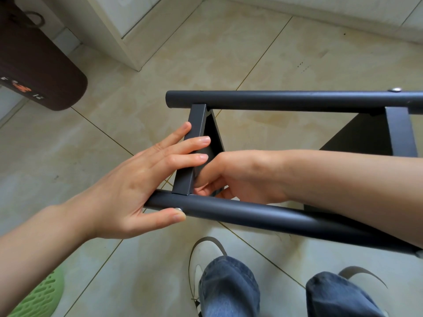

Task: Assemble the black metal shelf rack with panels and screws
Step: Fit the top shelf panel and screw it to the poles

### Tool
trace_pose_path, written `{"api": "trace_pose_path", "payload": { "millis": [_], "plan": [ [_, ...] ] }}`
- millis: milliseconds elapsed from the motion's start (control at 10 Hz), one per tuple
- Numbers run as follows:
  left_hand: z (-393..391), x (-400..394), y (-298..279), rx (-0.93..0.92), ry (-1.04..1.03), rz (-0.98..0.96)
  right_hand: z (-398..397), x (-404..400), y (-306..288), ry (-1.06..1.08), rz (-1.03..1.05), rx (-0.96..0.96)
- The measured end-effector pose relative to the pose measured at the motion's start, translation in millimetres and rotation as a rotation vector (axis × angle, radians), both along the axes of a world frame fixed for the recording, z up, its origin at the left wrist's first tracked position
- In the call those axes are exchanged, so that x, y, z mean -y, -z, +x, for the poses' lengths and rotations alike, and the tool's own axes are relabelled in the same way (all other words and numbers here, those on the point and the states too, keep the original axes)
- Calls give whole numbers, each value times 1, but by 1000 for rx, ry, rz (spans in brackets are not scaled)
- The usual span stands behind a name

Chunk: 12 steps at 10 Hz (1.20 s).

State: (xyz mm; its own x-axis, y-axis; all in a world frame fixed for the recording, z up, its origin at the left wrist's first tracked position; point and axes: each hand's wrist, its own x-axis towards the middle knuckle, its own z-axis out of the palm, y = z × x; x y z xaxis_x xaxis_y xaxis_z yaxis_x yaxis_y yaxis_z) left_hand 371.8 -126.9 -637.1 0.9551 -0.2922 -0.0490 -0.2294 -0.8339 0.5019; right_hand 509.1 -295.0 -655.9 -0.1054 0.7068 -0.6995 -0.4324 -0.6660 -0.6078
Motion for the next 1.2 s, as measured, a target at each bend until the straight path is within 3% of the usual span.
{"api": "trace_pose_path", "payload": {
  "millis": [600,800,1000,1100,1200],
  "plan": [
    [-3,2,-10,-8,5,79,2,11,-1,2,-33,220],
    [-8,15,-28,-55,-45,189,22,42,-37,28,0,564],
    [-9,32,-41,-137,-74,372,46,72,-88,-2,178,1138],
    [-8,52,-39,-67,-80,494,61,85,-90,-5,238,1511],
    [-7,76,-33,30,-66,516,76,93,-79,-96,182,1664]
  ]
}}
